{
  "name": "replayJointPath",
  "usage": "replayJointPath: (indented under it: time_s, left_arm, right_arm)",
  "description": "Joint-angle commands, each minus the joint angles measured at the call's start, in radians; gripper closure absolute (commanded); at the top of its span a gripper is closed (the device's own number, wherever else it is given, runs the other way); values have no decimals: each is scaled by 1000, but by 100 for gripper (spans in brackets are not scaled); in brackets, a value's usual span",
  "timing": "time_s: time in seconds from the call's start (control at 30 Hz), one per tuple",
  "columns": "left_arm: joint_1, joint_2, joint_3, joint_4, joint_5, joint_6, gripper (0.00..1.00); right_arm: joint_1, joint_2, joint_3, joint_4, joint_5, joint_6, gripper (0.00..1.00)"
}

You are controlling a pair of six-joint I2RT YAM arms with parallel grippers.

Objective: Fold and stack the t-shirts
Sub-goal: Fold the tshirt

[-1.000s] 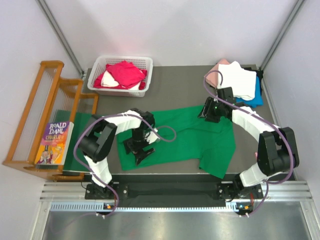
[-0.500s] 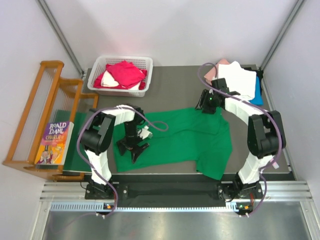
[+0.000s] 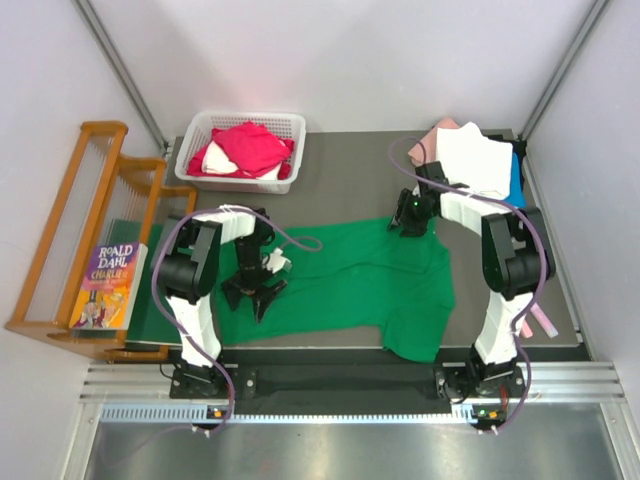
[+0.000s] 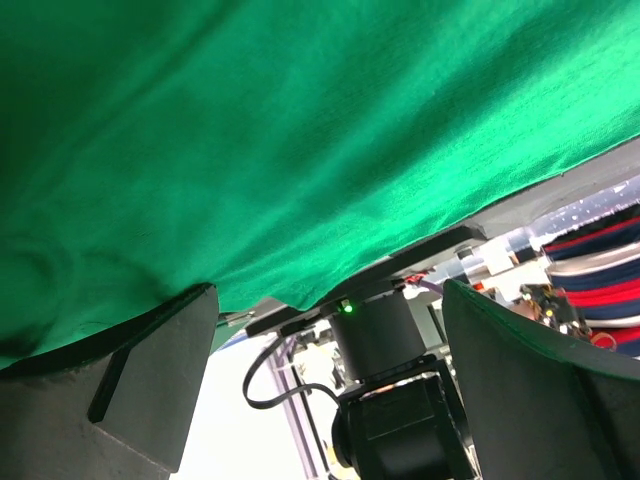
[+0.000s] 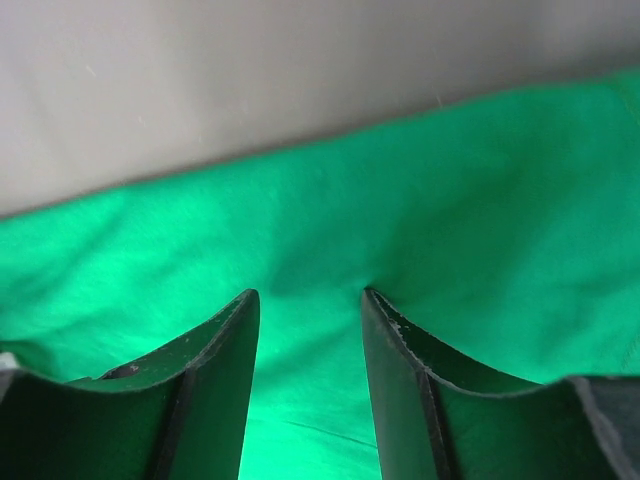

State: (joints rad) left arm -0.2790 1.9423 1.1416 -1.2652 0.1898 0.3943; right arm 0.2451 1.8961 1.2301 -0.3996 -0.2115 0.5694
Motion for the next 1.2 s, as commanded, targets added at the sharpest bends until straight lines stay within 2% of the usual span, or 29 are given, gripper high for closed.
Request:
replayJointPath:
  time_s: [0.0,0.23,0.33,0.57,0.7,0.87,1.17]
  left_arm:
    - [6,-20,49,193,-9,72,1]
    - [8,-20,90,240,-24,48,1]
    - [8,17,142,250,-16,32,1]
    - [8,66,248,242,-7,0,1]
    - [6,38,244,207,33,1,1]
    - [-5,-25,196,175,34,17,1]
    - [-35,-112,256,-20,94,69,1]
  right_arm:
    - [-41,127,103,15,29,-6,54]
    - [-115,251,339,-68,26,0,55]
    - [-136,287,388,-90,18,10,55]
    - [-173,270,339,-90,34,-3,56]
    - [-193,198,267,-59,9,-16,56]
    - [-188,107,253,-56,-34,-13,55]
    - [-176,-14,238,-53,-77,-9,53]
